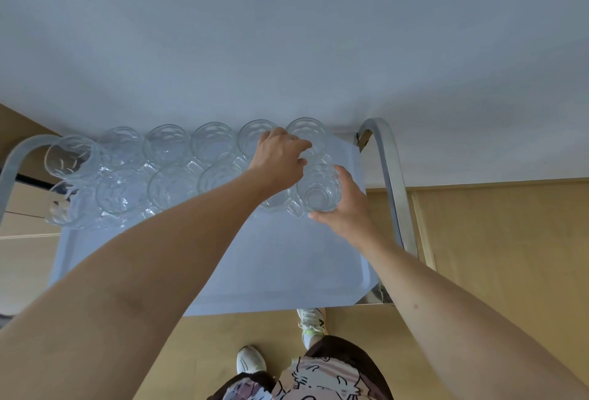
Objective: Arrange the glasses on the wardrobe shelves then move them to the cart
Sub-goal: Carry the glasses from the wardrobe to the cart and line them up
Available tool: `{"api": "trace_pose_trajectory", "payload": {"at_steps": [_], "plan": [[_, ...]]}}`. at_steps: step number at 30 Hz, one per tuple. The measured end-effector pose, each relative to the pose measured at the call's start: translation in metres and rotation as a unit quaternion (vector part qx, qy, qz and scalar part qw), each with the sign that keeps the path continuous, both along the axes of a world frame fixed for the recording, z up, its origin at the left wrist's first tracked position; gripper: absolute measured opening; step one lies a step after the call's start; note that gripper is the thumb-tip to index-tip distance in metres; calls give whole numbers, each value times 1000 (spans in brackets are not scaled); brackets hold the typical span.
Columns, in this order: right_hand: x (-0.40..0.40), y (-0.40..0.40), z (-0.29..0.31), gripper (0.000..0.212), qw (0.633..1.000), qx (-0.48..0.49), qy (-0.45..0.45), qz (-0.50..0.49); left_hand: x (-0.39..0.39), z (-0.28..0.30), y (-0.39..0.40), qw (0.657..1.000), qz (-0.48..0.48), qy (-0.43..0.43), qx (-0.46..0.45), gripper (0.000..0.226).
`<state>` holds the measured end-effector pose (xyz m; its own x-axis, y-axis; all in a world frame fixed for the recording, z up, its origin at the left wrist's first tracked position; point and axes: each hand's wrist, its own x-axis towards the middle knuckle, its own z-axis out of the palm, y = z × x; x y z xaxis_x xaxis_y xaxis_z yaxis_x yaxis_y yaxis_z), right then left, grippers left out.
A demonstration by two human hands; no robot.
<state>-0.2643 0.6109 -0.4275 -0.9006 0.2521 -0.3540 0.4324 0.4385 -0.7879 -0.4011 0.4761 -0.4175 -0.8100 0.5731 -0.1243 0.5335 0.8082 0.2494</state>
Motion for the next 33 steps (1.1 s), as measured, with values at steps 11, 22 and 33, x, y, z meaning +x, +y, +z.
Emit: {"api": "trace_pose_trajectory", "payload": {"at_steps": [11, 22, 33], "plan": [[14, -24, 36, 111, 992, 123, 14, -14, 17, 50, -61, 998, 9, 55, 15, 44], [62, -61, 123, 100, 965, 241, 88, -50, 68, 144, -107, 989, -45, 137, 32, 50], [188, -62, 188, 99, 938, 304, 84, -145, 165, 201, -81, 967, -180, 160, 89, 52]]}}
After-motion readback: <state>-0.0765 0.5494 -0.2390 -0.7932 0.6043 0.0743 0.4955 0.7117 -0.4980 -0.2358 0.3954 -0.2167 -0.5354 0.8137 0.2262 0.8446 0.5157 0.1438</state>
